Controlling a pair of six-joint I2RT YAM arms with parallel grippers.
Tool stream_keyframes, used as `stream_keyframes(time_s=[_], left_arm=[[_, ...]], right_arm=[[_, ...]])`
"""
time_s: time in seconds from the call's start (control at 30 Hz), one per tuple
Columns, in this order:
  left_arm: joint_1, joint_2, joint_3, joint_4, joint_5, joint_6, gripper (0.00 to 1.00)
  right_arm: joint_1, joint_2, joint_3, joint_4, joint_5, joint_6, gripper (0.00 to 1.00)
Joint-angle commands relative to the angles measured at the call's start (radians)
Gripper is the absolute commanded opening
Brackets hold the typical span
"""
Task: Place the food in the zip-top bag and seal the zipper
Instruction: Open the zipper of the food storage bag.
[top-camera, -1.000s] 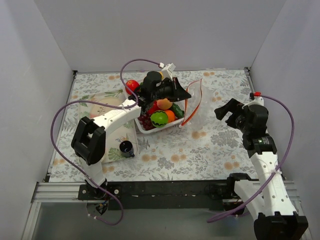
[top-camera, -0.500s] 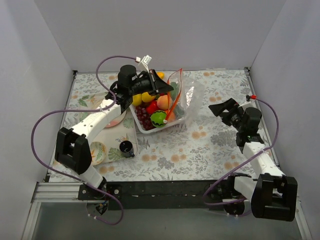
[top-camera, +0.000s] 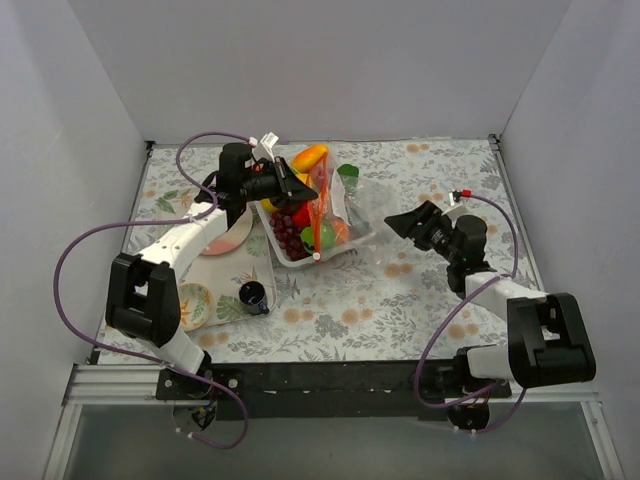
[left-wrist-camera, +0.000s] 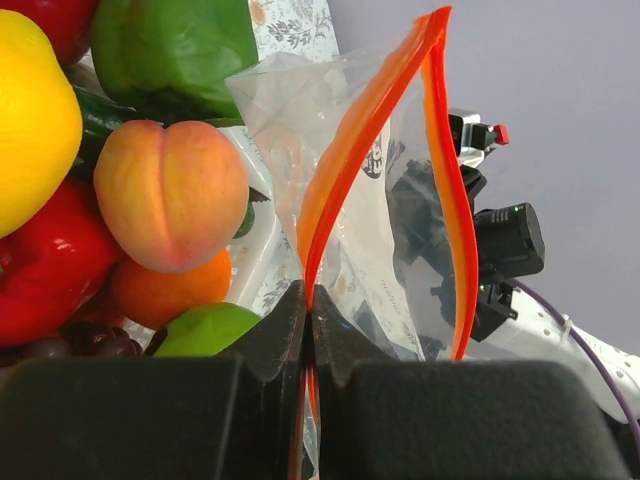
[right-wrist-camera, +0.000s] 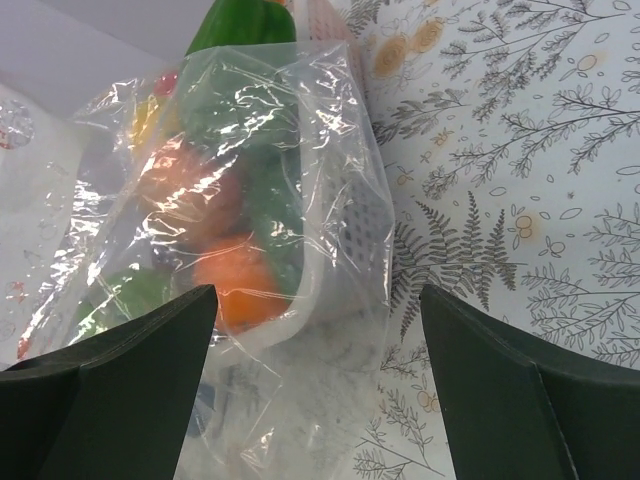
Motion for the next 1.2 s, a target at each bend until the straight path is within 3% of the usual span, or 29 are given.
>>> stream_keyframes(time_s=[0.0,0.1,0.23,0.43,0.47,0.53,0.57,0.6,0.63,0.8,1.0,1.13,1.17], left_arm=[[0.02,-0.029,-0.001,-0.035,0.015,0.035,0.0],[0.026,-0.035,0.001,-0.062,0.0,0.057,0.0],[0.031,-0.037,-0.002,-0.081,-0.008,0.065,0.0],[0.031,-0.037,-0.008,-0.078,-0.013,0.066,0.0],[0.032,-0.038,-0.011,-0.079,-0.014,0.069,0.0],[0.032,-0.04,-0.013,-0.091,-0.023,0.08,0.0],[0.031,-0.041,-0.011,-0.099,-0.028,0.087,0.0],[0.031,-0.044,-0.002,-0.11,-0.039,0.095,0.0],[0.031,-0.046,0.002,-0.14,-0.06,0.118,0.0],[0.031,-0.055,0.047,-0.251,-0.152,0.198,0.0],[0.015,-0.075,0.059,-0.268,-0.158,0.2,0.0],[-0.04,-0.084,0.081,-0.236,-0.16,0.155,0.0],[-0.063,-0.086,0.082,-0.23,-0.173,0.144,0.0]], right_arm=[[0.002,0.027,0.046,0.056,0.056,-0.022,0.91],[0.002,0.019,0.031,0.038,0.1,-0.046,0.92],[0.003,0.071,0.027,0.118,0.048,-0.004,0.91],[0.026,0.127,0.009,0.246,-0.012,0.12,0.74],[0.029,0.13,0.006,0.265,-0.016,0.129,0.6],[0.031,0.13,0.012,0.264,-0.018,0.146,0.41],[0.032,0.125,0.015,0.237,-0.012,0.145,0.17],[0.029,0.119,0.023,0.192,0.0,0.132,0.06],[0.026,0.102,0.059,0.136,0.014,0.087,0.01],[-0.02,0.044,0.178,-0.293,0.201,-0.101,0.01],[-0.041,0.051,0.265,-0.437,0.217,-0.223,0.01],[0.031,0.039,0.371,-0.654,0.316,-0.32,0.52],[0.07,0.029,0.397,-0.694,0.345,-0.337,0.57]])
